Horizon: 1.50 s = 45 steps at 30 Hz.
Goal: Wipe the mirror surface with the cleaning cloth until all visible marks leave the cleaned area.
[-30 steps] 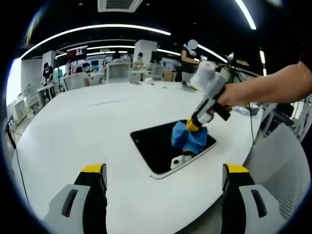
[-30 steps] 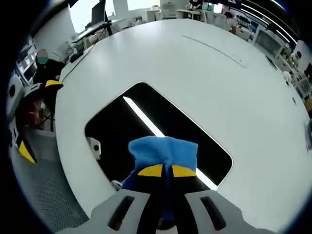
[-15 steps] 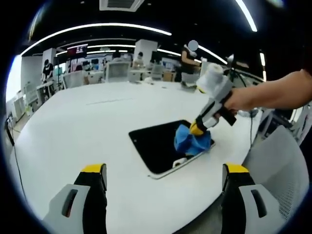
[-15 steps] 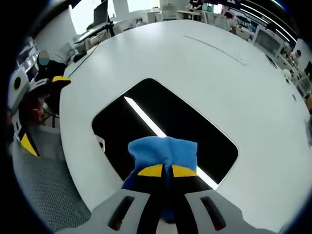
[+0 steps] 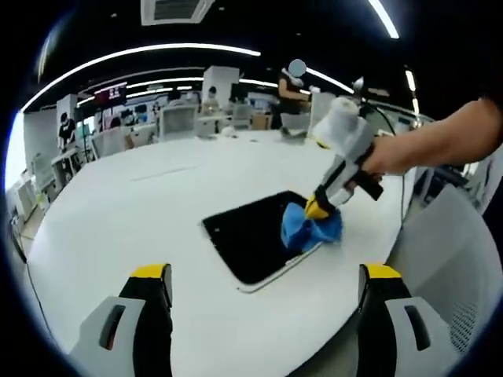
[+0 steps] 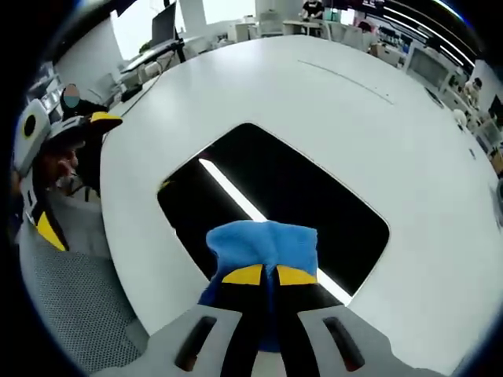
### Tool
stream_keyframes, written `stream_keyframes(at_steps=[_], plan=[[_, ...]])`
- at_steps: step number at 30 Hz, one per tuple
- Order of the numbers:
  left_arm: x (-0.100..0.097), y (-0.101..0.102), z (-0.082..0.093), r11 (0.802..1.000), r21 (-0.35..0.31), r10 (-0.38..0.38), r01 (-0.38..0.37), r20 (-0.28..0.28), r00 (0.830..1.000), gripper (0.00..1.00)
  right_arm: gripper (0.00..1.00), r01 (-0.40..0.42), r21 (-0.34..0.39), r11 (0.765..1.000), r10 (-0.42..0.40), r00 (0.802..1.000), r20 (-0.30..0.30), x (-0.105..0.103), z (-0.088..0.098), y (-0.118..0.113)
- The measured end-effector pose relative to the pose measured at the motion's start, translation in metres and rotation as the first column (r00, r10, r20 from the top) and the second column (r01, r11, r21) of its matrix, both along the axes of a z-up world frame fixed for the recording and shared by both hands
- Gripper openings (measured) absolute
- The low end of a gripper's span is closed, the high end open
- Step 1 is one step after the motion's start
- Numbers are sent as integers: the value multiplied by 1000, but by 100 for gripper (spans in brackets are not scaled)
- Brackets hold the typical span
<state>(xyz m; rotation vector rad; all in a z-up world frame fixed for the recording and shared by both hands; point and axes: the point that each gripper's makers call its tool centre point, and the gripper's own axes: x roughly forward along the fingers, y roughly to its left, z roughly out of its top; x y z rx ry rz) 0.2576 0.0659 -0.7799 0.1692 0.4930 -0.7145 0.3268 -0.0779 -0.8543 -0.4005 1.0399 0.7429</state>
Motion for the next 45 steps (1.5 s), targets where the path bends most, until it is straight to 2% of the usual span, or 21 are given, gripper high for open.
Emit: stream_keyframes(at_steps=[4, 7, 10, 16, 22, 30, 45], plan=[[7, 1, 1, 1000, 17, 7, -7, -3, 1000, 99, 0, -5, 2, 1000, 5, 1000, -6, -3, 0, 0], [14, 4, 5, 999, -10, 39, -39, -12, 999, 99, 0, -7, 4, 1000, 7, 1000, -12, -7, 0, 0], [13, 5, 6, 998, -15, 56, -57, -21, 998, 99, 0, -11, 5, 1000, 11, 1000, -17, -10, 0, 1], [8, -5, 8, 999, -44, 25, -25, -5, 1000, 99, 0, -6, 15, 1000, 6, 999, -32, -17, 0, 2], [8, -3, 7, 999, -38, 30, -30, -5, 1000, 99, 0, -5, 18, 1000, 5, 999, -37, -20, 0, 3], [11, 1, 11, 995, -73, 60, -60, -4, 998, 99, 0, -14, 22, 1000, 15, 999, -47, -25, 0, 5], [14, 4, 10, 995, -65, 75, -75, 2, 997, 99, 0, -27, 25, 999, 28, 998, -53, -25, -1, 0]])
